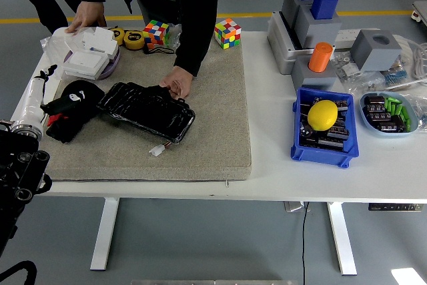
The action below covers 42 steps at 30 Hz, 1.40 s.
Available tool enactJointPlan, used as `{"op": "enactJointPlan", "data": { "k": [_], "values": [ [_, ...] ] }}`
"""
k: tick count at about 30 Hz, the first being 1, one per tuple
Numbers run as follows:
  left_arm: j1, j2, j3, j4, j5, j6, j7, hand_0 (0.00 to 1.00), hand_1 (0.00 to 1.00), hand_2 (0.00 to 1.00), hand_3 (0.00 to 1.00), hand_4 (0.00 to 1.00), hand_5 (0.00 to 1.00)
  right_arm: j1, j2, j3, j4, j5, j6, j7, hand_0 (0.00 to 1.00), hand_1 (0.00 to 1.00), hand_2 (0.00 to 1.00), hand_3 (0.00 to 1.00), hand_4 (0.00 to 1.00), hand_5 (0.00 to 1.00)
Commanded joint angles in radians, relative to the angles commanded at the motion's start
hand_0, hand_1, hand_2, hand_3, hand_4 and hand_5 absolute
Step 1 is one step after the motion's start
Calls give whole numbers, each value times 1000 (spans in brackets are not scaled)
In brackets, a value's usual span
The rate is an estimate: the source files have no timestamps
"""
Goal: Pick the rag up,wipe the panel,place it on the desk
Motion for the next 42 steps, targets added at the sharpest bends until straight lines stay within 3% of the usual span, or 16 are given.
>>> {"op": "enactJointPlan", "data": {
  "k": [2, 3, 8, 9, 14, 15, 26, 27, 32, 33, 38, 39, 42],
  "values": [
    [-5, -2, 1, 9, 5, 6, 0, 913, 944, 940, 916, 998, 339, 0, 0, 0, 0, 1, 0, 0, 533, 556, 492, 521, 882, 357],
    [-10, -4, -1, 17, 12, 10, 0, 876, 866, 864, 869, 998, 293, 1, 0, 1, 0, 0, 0, 0, 532, 556, 491, 521, 883, 357],
    [-42, -14, -8, 77, 39, 24, 5, 876, 866, 864, 869, 998, 293, 1, -3, -4, 0, 1, 0, -1, 532, 556, 491, 521, 883, 357],
    [-45, -16, -9, 84, 43, 25, 7, 807, 785, 807, 841, 998, 146, 2, -3, -5, 0, 2, 0, -1, 533, 556, 492, 521, 883, 357],
    [-54, -19, -17, 112, 57, 27, 13, 807, 785, 807, 841, 998, 146, 4, -5, -13, 0, 6, 0, 0, 533, 556, 492, 521, 883, 357],
    [-56, -20, -16, 118, 59, 29, 13, 740, 720, 750, 788, 998, 95, 4, -5, -12, 0, 5, 0, 0, 533, 556, 492, 521, 883, 357],
    [-72, -25, -34, 172, 42, 55, -11, 680, 670, 698, 745, 953, 63, 5, -9, -27, 1, 13, 0, 0, 532, 557, 492, 521, 883, 357],
    [-73, -26, -34, 176, 39, 59, -14, 554, 577, 577, 606, 856, 24, 5, -9, -30, 1, 15, 0, 0, 532, 557, 492, 521, 884, 357],
    [-79, -33, -41, 193, 20, 73, -31, 554, 577, 577, 606, 856, 24, 7, -10, -44, 4, 26, 0, 0, 532, 557, 492, 521, 884, 357],
    [-80, -34, -41, 195, 18, 74, -33, 463, 489, 541, 580, 794, 26, 7, -11, -45, 4, 26, 0, 0, 530, 557, 492, 521, 884, 357],
    [-85, -38, -45, 207, 16, 79, -43, 463, 489, 541, 580, 794, 26, 5, -12, -43, 4, 25, -1, 1, 530, 557, 492, 521, 884, 357],
    [-85, -39, -46, 209, 18, 81, -44, 385, 433, 516, 576, 761, 2, 5, -12, -42, 3, 24, -1, 1, 532, 557, 492, 521, 884, 358],
    [-85, -40, -45, 211, 13, 93, -54, 385, 433, 516, 576, 761, 2, 4, -12, -41, 3, 23, -1, 1, 532, 557, 492, 521, 884, 358]
  ]
}}
